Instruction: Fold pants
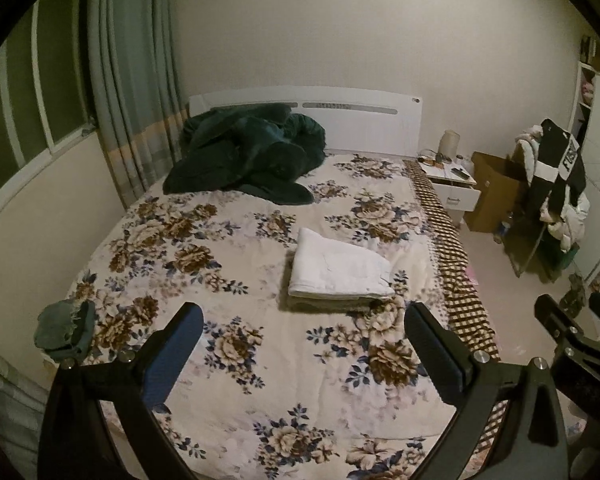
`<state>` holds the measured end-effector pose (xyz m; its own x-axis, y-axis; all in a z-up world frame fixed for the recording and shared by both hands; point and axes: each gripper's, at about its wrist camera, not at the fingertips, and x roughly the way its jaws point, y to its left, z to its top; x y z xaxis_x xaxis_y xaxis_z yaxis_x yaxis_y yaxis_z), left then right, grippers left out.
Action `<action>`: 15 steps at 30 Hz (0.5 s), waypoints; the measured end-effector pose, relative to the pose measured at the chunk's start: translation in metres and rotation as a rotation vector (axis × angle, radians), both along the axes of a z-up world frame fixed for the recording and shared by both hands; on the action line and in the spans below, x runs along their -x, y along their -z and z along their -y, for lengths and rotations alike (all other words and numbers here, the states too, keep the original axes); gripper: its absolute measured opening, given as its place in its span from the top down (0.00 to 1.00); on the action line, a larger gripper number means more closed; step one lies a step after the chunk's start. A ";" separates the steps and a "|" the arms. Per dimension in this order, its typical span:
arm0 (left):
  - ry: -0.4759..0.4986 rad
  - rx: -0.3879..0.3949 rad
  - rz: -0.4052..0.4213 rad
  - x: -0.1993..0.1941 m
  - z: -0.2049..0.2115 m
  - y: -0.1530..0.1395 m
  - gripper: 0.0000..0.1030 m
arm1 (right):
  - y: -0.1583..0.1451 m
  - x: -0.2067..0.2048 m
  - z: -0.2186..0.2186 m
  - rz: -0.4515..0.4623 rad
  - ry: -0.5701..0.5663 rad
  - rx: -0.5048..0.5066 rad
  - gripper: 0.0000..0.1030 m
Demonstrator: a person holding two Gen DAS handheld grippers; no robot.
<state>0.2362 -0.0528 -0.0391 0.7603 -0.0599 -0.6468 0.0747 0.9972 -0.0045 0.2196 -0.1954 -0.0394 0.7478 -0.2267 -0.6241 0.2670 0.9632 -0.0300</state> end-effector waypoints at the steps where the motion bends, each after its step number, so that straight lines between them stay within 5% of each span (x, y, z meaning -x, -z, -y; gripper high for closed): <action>1: -0.003 -0.005 0.002 0.001 0.000 0.001 0.00 | -0.002 0.001 -0.002 0.004 -0.002 0.006 0.00; 15: -0.024 -0.033 0.022 0.016 -0.009 0.001 0.00 | -0.005 -0.004 -0.010 -0.004 -0.045 -0.009 0.00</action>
<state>0.2206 -0.0436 -0.0401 0.7751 -0.0206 -0.6315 0.0505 0.9983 0.0295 0.2234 -0.1856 -0.0345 0.7547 -0.1867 -0.6290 0.2229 0.9746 -0.0218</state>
